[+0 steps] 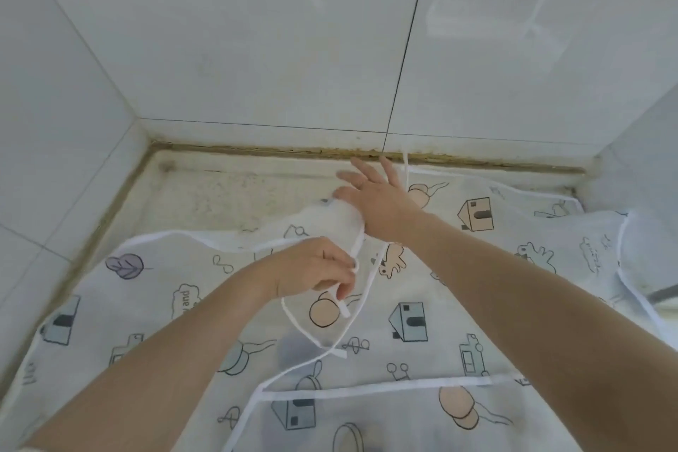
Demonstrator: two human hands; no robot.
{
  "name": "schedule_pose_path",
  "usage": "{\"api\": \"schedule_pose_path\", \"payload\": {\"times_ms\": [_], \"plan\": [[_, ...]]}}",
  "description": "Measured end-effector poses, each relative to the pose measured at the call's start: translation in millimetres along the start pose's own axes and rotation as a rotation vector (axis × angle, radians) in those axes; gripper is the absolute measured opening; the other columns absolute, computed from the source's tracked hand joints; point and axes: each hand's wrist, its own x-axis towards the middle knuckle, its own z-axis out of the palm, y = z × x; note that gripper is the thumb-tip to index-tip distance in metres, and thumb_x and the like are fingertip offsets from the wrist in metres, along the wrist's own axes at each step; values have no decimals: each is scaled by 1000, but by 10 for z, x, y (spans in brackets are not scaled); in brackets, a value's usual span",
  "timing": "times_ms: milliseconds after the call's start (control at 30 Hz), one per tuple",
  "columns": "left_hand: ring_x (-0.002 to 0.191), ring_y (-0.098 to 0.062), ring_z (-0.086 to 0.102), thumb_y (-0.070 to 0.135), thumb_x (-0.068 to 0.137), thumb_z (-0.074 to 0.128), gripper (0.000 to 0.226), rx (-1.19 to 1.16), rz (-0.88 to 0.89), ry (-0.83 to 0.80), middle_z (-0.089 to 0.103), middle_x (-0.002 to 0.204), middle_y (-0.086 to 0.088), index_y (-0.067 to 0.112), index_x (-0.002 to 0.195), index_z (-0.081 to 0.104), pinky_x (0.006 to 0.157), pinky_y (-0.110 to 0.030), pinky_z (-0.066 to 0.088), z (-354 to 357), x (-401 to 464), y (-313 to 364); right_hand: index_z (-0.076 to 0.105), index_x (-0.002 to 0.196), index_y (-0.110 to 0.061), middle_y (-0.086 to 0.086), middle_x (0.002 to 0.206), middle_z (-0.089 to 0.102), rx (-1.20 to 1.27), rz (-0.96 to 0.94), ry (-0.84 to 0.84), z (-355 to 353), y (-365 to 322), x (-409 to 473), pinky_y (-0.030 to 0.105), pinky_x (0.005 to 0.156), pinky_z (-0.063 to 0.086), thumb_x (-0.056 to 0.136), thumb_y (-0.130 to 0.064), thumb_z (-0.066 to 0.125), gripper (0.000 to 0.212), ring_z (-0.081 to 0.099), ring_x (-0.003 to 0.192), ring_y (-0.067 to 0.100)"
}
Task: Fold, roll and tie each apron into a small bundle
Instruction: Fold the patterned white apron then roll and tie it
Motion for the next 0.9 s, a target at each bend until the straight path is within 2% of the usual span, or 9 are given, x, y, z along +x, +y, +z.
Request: {"api": "schedule_pose_path", "payload": {"times_ms": [67, 167, 267, 333, 400, 533, 633, 767, 900], "plan": [[45, -14, 21, 17, 76, 49, 33, -11, -62, -47, 36, 55, -11, 22, 44, 55, 50, -20, 24, 8, -93, -60, 47, 127, -23, -1, 130, 52, -106, 45, -24, -29, -11, -85, 45, 114, -15, 85, -5, 45, 45, 24, 141, 21], [42, -13, 18, 19, 68, 48, 24, -45, -208, -23, 34, 52, -8, 17, 44, 53, 50, -25, 20, -1, -260, -222, 50, 120, -14, 0, 106, 59, -222, 165, 11, -46, 120, -341, 44, 118, -6, 85, 0, 41, 39, 49, 116, 24], [46, -14, 38, 42, 79, 52, 39, -165, -331, 69, 43, 51, -3, 6, 74, 68, 66, -28, 37, -9, -338, -425, 42, 127, -11, 4, 112, 56, -290, 187, 32, -65, 218, -542, 43, 115, 14, 85, 1, 41, 43, 50, 110, 27], [83, -15, 66, 62, 86, 39, 57, -419, -343, 123, 70, 88, -1, 17, 107, 67, 90, -28, 42, 11, -292, -524, 39, 126, -11, 5, 111, 54, -332, 58, 40, -87, 159, -637, 37, 102, 30, 84, 1, 46, 45, 52, 101, 27], [110, -15, 62, 74, 79, 38, 66, -648, -299, 263, 67, 116, 1, 26, 119, 61, 105, -34, 37, 42, -188, -504, 37, 128, -9, 7, 107, 55, -359, -140, 31, -60, 33, -739, 36, 95, 35, 85, 1, 49, 46, 54, 96, 27], [89, -28, 68, 58, 90, 43, 52, -1003, -301, 573, 69, 110, -15, 14, 101, 70, 77, -42, 52, 76, 29, -327, 34, 127, -10, 11, 116, 52, -314, -269, -163, 115, -154, -877, 35, 83, 40, 85, 6, 49, 48, 56, 89, 28], [108, -32, 60, 42, 97, 42, 41, -1158, -196, 744, 63, 121, -15, 13, 116, 64, 87, -46, 49, 122, 117, -378, 31, 127, -12, 11, 113, 47, -80, -99, -293, 206, -192, -900, 35, 63, 40, 80, 11, 51, 56, 50, 74, 27], [108, -27, 56, 43, 99, 33, 41, -1220, 8, 875, 56, 122, -1, 25, 130, 53, 98, -46, 44, 88, 101, -482, 37, 126, -9, 10, 114, 50, 19, 156, -328, 354, -174, -915, 34, 65, 41, 87, 6, 46, 43, 59, 85, 30], [104, -25, 57, 33, 94, 51, 46, -825, -521, 1182, 56, 113, -1, 7, 131, 44, 93, -33, 41, -21, 123, -638, 41, 128, -18, 5, 118, 55, 81, 300, -417, 564, -59, -1027, 31, 73, 42, 96, -8, 36, 34, 57, 102, 24]]}}
